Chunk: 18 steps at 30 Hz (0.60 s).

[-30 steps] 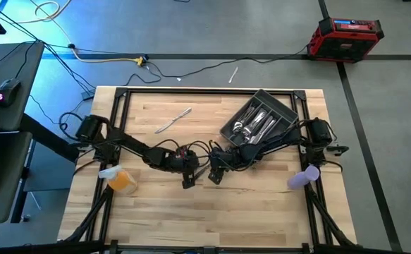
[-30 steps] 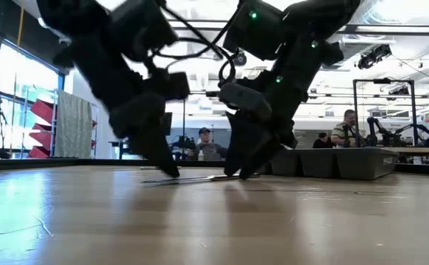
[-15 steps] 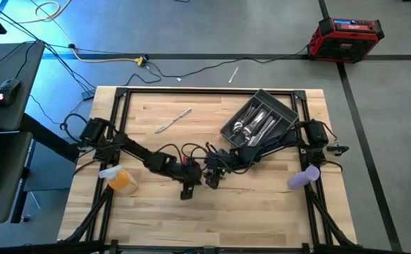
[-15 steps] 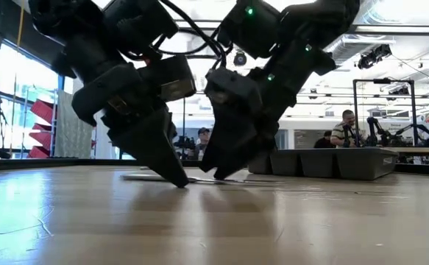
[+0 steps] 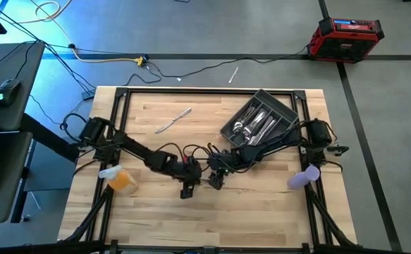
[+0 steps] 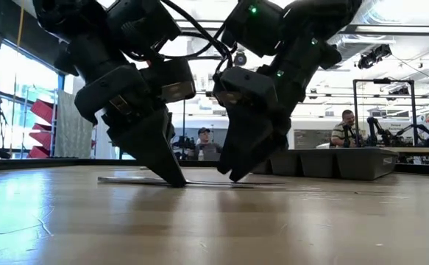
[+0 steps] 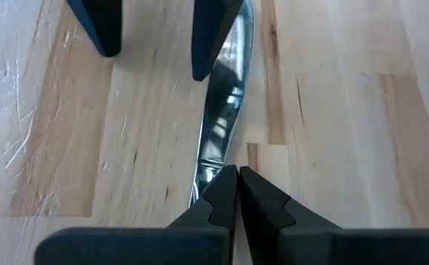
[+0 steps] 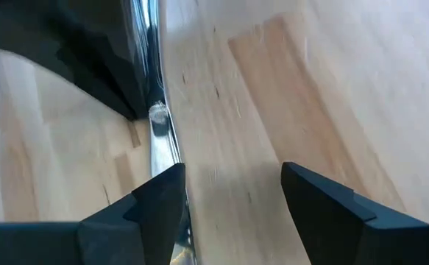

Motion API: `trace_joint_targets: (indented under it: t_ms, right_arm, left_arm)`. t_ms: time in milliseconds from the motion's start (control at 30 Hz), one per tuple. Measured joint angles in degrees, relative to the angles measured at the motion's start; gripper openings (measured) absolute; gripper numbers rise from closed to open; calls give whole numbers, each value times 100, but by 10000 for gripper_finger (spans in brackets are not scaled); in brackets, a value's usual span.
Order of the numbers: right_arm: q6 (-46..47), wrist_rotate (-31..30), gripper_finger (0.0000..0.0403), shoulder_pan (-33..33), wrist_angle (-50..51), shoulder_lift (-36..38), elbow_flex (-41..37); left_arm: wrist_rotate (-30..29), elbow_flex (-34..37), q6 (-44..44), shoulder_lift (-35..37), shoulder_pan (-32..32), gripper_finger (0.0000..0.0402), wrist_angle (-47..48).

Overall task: Sort silverware
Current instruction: Put the knife in the silverware tray

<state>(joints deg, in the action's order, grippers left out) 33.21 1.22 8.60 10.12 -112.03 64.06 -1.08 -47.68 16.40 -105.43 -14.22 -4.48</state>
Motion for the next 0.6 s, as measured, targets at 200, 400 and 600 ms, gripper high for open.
trace_joint_targets:
  t_ms: [200, 400, 600]
  right_arm:
    - [206, 569, 215, 4, -220, -106, 6]
    - [291, 1202, 215, 89, -598, -311, 15]
    - [451, 1634, 215, 114, -1186, -562, -2]
  left_arm:
    - [157, 27, 154, -8, 0, 0, -356]
    - [177, 28, 311, -53, -4, 0, -466]
    - [84, 30, 506, -354, -11, 0, -946]
